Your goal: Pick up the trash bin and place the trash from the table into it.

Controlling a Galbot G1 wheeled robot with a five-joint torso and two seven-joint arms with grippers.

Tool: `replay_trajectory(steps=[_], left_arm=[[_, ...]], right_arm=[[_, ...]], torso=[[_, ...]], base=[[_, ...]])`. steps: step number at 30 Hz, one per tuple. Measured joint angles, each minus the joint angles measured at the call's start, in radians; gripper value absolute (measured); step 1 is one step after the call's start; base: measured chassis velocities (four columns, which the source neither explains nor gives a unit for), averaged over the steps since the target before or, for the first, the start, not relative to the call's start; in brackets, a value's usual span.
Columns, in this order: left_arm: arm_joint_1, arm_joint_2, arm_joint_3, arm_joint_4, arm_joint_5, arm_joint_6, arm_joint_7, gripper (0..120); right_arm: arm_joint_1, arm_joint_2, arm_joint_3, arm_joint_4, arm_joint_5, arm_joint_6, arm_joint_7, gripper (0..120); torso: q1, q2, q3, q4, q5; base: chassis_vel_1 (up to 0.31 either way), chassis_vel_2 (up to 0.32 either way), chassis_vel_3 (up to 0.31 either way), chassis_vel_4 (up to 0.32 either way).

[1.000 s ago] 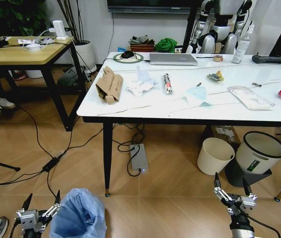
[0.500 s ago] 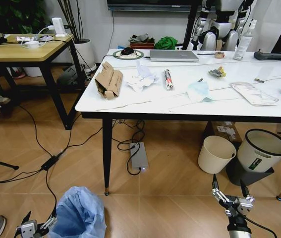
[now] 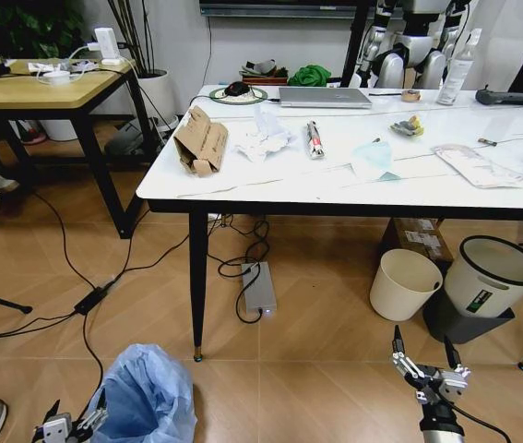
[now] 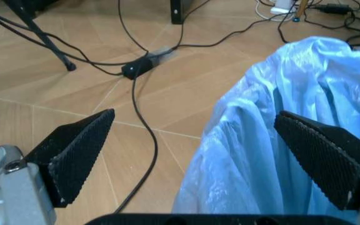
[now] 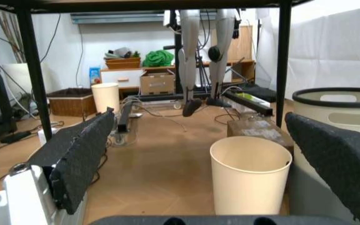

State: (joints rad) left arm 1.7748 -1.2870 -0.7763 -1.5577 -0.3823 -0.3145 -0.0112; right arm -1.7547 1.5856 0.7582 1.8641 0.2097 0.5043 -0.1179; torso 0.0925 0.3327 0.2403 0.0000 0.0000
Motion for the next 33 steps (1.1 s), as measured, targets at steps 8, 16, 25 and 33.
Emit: replay_trajectory(steps=[8,16,25,33], left_arm=[[-0.016,-0.01,0.015,0.01,-0.018,-0.009,0.004,97],[-0.022,0.001,0.023,0.03,-0.028,-0.003,0.008,100],[-0.031,0.008,0.03,0.042,-0.037,0.024,0.009,93],[-0.042,0.008,0.05,0.057,-0.039,0.064,0.011,63]], right_arm=[[-0.003,0.004,-0.001,0.0,-0.004,0.005,0.0,100],[-0.005,0.006,-0.002,0.002,-0.004,0.005,0.0,100],[-0.008,0.009,-0.003,0.004,-0.004,0.006,0.0,100],[-0.012,0.009,-0.002,0.011,-0.004,0.006,0.0,100]], torso=[[-0.008,-0.032,-0.024,-0.0001,0.0001],[-0.012,-0.047,-0.036,0.0,0.0],[-0.011,-0.045,-0.035,-0.0001,0.0],[-0.01,-0.042,-0.032,-0.0001,0.0]], base=[[0.0,0.0,0.0,0.0],[0.0,0.0,0.0,0.0],[0.0,0.0,0.0,0.0],[0.0,0.0,0.0,0.0]])
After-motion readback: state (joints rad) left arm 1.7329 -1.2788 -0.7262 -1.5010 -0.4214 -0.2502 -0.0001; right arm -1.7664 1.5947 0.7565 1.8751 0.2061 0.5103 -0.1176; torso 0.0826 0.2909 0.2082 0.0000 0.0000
